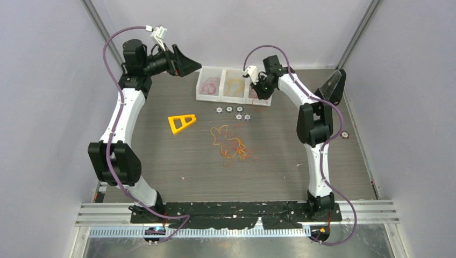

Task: Untangle the cables

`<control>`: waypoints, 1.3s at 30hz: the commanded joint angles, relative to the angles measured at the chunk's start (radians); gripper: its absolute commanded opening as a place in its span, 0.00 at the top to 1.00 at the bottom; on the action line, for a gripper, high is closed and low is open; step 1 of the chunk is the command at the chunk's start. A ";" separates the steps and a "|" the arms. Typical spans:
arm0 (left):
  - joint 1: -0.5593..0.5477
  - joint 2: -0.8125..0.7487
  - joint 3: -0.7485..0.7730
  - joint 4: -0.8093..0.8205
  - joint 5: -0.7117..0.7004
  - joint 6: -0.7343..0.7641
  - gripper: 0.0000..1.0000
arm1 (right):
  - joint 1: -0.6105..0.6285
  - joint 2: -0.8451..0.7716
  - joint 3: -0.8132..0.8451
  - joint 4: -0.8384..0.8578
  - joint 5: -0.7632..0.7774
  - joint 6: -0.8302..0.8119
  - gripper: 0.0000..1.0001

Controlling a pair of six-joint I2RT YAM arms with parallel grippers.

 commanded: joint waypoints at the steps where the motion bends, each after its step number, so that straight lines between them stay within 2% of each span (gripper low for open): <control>1: 0.009 0.002 0.036 0.008 0.026 0.013 0.00 | 0.001 -0.053 0.073 0.089 -0.003 0.032 0.95; 8: 0.015 0.013 0.040 0.012 0.027 0.008 0.00 | 0.001 -0.043 0.070 0.342 0.067 0.053 0.94; 15: 0.026 0.013 0.032 0.009 0.032 0.009 0.00 | 0.002 0.006 0.004 0.539 0.096 -0.071 0.95; 18: 0.026 0.009 0.025 0.010 0.033 0.010 0.00 | 0.002 -0.021 -0.070 0.583 0.090 -0.129 0.95; 24: 0.026 -0.003 0.011 0.022 0.036 0.009 0.01 | 0.002 -0.115 -0.265 0.570 0.043 -0.186 0.94; 26: 0.026 -0.005 0.010 0.022 0.039 0.010 0.00 | 0.002 -0.126 -0.266 0.537 0.034 -0.173 0.86; 27: 0.026 -0.007 0.008 0.020 0.040 0.010 0.01 | 0.004 -0.130 -0.258 0.526 0.036 -0.163 0.77; 29: 0.026 -0.013 0.007 0.009 0.040 0.022 0.00 | 0.006 -0.140 -0.217 0.492 0.040 -0.094 0.67; 33: 0.026 -0.020 0.007 -0.072 0.027 0.072 0.00 | 0.006 -0.186 -0.131 0.444 0.044 0.015 0.51; 36: 0.026 -0.029 0.001 -0.209 -0.006 0.209 0.00 | 0.006 -0.254 -0.104 0.395 0.030 0.076 0.39; 39: 0.012 -0.031 -0.008 -0.442 -0.097 0.407 0.00 | 0.006 -0.334 -0.115 0.311 0.001 0.135 0.28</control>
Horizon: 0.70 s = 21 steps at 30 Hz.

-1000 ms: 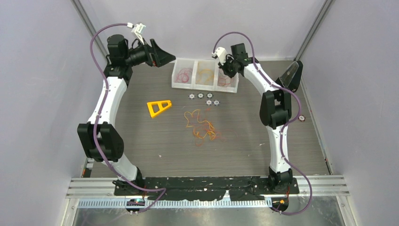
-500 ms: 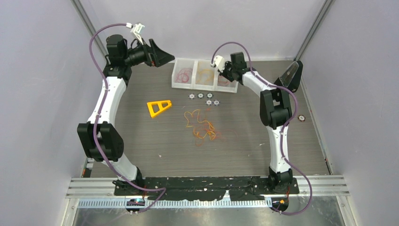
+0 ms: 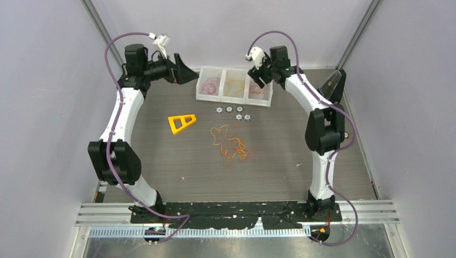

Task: Untangle the cables

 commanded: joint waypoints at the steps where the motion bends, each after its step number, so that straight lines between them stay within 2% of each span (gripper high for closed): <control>1: -0.022 -0.040 -0.021 -0.353 -0.120 0.316 0.00 | 0.004 -0.199 0.042 -0.105 -0.059 0.142 0.23; 5: -0.075 0.004 -0.097 -0.520 -0.150 0.468 0.00 | 0.004 -0.288 -0.021 -0.263 -0.181 0.230 0.14; 8: -0.122 0.053 -0.119 -0.593 -0.114 0.525 0.04 | 0.005 -0.340 -0.129 -0.376 -0.358 0.308 0.13; 10: -0.156 0.081 -0.141 -0.602 -0.091 0.530 0.09 | 0.012 -0.371 -0.235 -0.389 -0.455 0.371 0.14; 13: -0.206 0.095 -0.211 -0.523 -0.091 0.491 0.12 | 0.051 -0.407 -0.372 -0.363 -0.488 0.404 0.16; 16: -0.235 0.126 -0.249 -0.400 -0.118 0.403 0.16 | 0.124 -0.414 -0.482 -0.287 -0.451 0.413 0.16; 21: -0.276 0.234 -0.198 -0.280 -0.138 0.322 0.23 | 0.195 -0.329 -0.536 -0.206 -0.376 0.430 0.18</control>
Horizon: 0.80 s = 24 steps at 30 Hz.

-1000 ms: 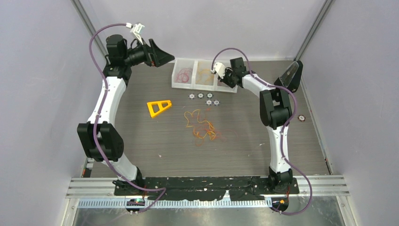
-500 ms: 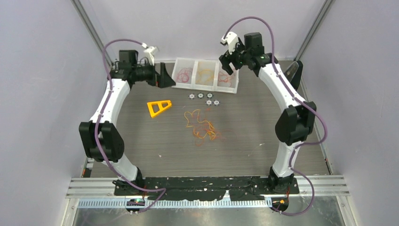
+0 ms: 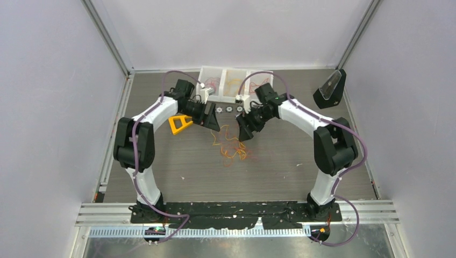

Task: Untangle the cables

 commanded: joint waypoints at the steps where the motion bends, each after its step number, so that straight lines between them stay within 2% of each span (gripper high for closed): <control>1: -0.035 0.087 0.072 0.143 -0.023 -0.066 0.24 | 0.056 0.042 -0.009 0.103 0.028 0.047 0.19; 5: -0.074 0.166 0.123 0.152 -0.027 -0.095 0.28 | 0.070 0.098 -0.026 0.125 0.035 0.080 0.22; 8: -0.082 0.211 0.144 0.157 -0.036 -0.124 0.35 | 0.075 0.116 -0.053 0.146 0.051 0.089 0.27; 9: -0.082 0.219 0.151 0.162 -0.044 -0.128 0.40 | 0.075 0.119 -0.058 0.151 0.069 0.090 0.28; 11: -0.082 0.229 0.159 0.176 -0.045 -0.135 0.52 | 0.075 0.130 -0.068 0.158 0.100 0.089 0.34; 15: -0.082 0.198 0.177 0.177 0.010 -0.159 0.94 | 0.076 0.137 -0.080 0.144 0.156 0.065 0.52; 16: -0.082 0.166 0.176 0.160 0.025 -0.151 1.00 | 0.076 0.133 -0.092 0.134 0.165 0.048 0.58; 19: -0.077 0.012 0.153 0.125 0.030 -0.097 1.00 | 0.076 0.102 -0.136 0.109 0.218 0.010 0.69; 20: -0.071 -0.051 0.141 0.121 0.016 -0.090 1.00 | 0.075 0.095 -0.147 0.105 0.234 -0.009 0.77; 22: -0.046 -0.163 0.122 0.122 0.009 -0.104 1.00 | 0.074 0.066 -0.184 0.093 0.278 -0.039 0.88; 24: -0.005 -0.271 0.119 0.137 0.016 -0.148 1.00 | 0.071 0.029 -0.226 0.090 0.319 -0.070 0.93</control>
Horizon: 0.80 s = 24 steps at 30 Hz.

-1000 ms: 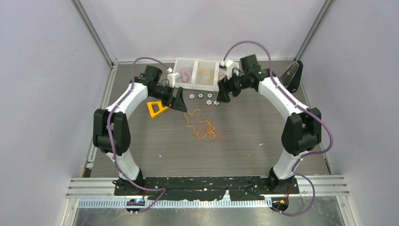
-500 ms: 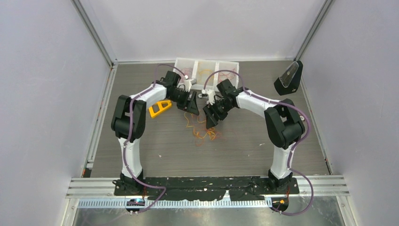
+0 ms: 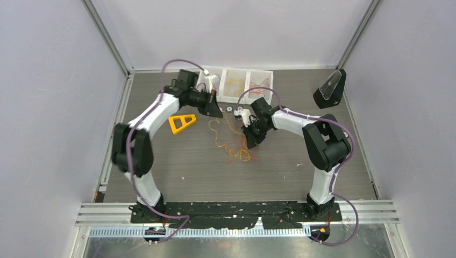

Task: Untangle the cables

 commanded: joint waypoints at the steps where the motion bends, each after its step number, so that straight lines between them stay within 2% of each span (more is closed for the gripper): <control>1: 0.092 -0.318 0.020 0.040 0.050 -0.050 1.00 | -0.006 -0.095 -0.097 -0.042 0.148 -0.094 0.94; 10: 0.252 -0.492 0.258 0.102 0.102 -0.129 1.00 | -0.039 -0.164 -0.190 -0.059 0.225 -0.199 0.95; 16: 0.260 -0.522 0.379 0.137 0.095 -0.155 1.00 | -0.093 -0.194 -0.220 -0.066 0.212 -0.251 0.95; 21: 0.264 -0.521 0.451 0.154 0.035 -0.162 1.00 | -0.137 -0.201 -0.224 -0.076 0.215 -0.278 0.95; 24: 0.282 -0.521 0.502 0.217 -0.012 -0.197 1.00 | -0.155 -0.210 -0.238 -0.076 0.221 -0.291 0.95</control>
